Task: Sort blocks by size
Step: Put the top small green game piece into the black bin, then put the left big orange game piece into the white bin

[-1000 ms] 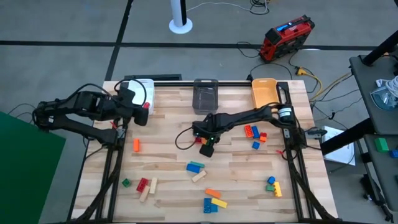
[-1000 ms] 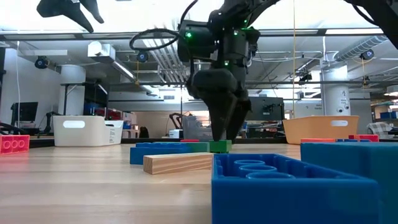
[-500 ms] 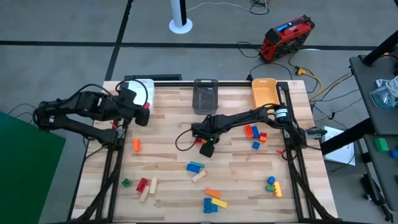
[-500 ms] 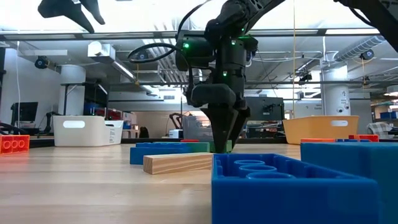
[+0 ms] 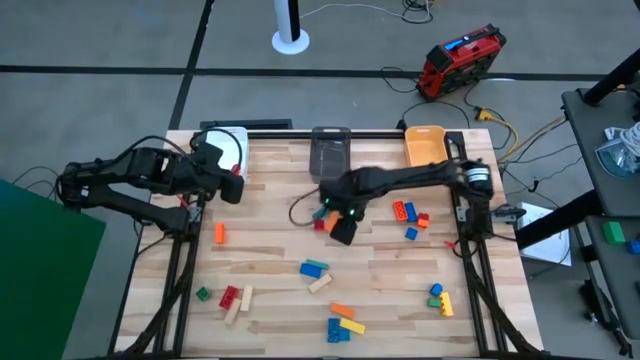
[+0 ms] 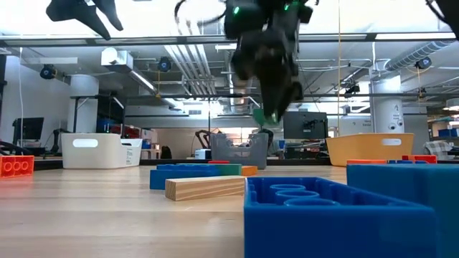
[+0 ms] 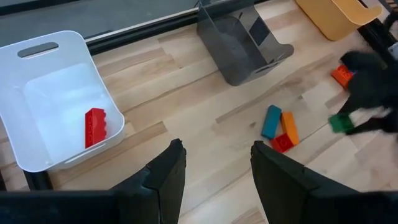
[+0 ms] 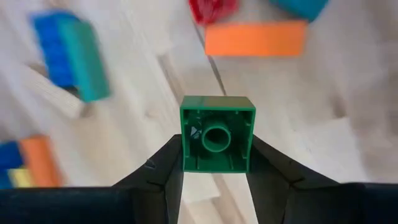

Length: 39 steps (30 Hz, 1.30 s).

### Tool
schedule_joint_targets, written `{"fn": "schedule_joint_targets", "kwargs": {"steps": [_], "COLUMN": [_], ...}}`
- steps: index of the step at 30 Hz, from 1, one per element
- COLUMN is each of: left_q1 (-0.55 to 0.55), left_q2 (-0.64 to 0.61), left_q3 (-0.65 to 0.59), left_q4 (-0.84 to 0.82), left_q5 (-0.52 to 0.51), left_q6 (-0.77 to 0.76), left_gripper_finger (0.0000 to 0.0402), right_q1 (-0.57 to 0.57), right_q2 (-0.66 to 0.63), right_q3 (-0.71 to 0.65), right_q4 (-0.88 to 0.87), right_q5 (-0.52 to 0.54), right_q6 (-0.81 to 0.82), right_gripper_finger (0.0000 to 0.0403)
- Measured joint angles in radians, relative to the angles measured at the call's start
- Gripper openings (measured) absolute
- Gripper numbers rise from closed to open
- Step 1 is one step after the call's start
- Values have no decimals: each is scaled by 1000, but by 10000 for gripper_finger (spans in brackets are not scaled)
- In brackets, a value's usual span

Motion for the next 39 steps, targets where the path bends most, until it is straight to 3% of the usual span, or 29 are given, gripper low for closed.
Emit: {"fn": "schedule_joint_targets", "kwargs": {"steps": [7,18,25,30,33,39], "left_q1": [0,0,0,0,0,0], "left_q2": [-1,-2,-2,-2,-2,-2], "left_q3": [0,0,0,0,0,0], "left_q4": [7,16,17,20,20,20], "left_q5": [0,0,0,0,0,16], "left_q6": [0,0,0,0,-1,-15], "left_gripper_finger": [159,159,159,159,159,158], "right_q1": [-164,-374,-414,-415,-415,-412], "right_q2": [-111,-46,3,14,14,12], "right_q3": [0,1,34,58,78,148], "right_q4": [89,297,296,295,293,273], "right_q5": [6,-21,5,16,35,37], "right_q6": [41,263,262,256,239,196], "right_gripper_finger": [130,130,134,213,236,223]}}
